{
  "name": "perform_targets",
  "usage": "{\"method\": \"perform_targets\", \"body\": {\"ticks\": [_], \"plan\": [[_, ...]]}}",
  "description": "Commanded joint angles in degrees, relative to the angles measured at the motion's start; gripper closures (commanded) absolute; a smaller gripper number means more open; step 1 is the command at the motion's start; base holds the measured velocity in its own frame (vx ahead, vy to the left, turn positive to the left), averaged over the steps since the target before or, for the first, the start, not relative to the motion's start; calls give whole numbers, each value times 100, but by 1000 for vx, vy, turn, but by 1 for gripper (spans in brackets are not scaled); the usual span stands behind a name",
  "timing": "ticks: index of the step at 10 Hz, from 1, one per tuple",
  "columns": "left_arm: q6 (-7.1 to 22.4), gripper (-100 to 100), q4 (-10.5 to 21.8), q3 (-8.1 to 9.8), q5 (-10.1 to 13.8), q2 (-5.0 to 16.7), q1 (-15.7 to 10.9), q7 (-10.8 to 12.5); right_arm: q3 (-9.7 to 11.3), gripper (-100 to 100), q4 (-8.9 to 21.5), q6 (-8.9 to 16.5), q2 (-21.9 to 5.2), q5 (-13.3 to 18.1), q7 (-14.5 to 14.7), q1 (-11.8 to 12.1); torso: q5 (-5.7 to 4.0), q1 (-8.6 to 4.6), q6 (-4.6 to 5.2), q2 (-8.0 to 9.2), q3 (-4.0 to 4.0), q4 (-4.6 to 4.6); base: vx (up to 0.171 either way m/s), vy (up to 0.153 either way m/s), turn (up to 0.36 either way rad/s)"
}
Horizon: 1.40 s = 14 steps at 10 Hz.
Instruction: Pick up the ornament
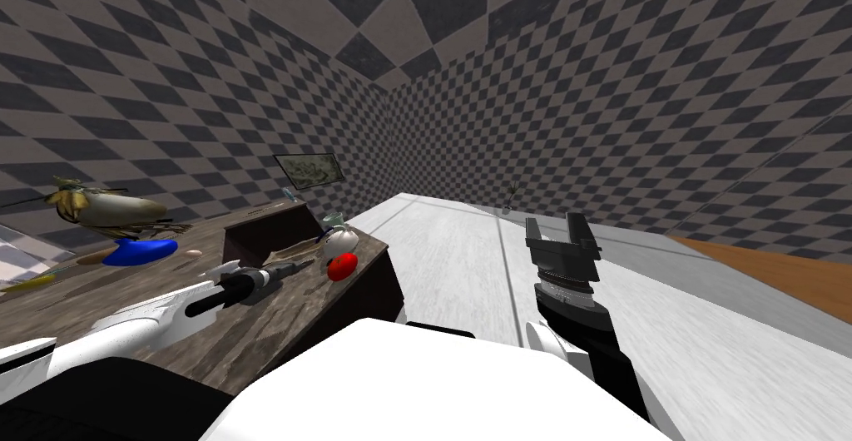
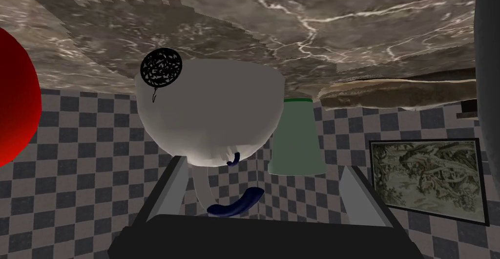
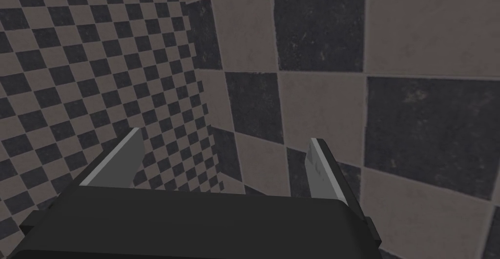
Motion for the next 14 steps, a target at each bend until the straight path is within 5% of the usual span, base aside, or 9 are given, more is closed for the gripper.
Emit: {"method": "perform_targets", "body": {"ticks": [1,2,3,4,10,11,14], "plan": [[32,-100,174,15,-85,-54,-175,38,0,0,0,0,0,0,0,0,0,0,0,0,0,0,18,89,-94],[1,-100,155,-2,-63,-42,-135,23,0,0,0,0,0,0,0,0,1,1,-1,-2,-1,-1,7,41,-24],[-7,0,177,-5,-71,-45,-151,32,0,0,0,0,0,0,0,0,-2,-15,-4,2,1,0,2,8,2],[212,-100,95,6,-154,-87,-225,107,0,0,0,0,1,0,0,0,-5,-28,-4,4,2,1,-35,31,-87],[651,-100,-65,31,-329,-182,-382,256,1,0,0,0,1,0,0,-1,-5,-25,-4,27,16,6,-61,38,-84],[671,100,-68,32,-333,-185,-386,262,0,0,0,0,1,0,0,0,-6,-30,-6,19,11,5,0,0,0],[669,100,-67,32,-332,-184,-385,261,1,0,0,0,1,0,0,0,-8,-35,-5,7,4,2,0,0,0]]}}
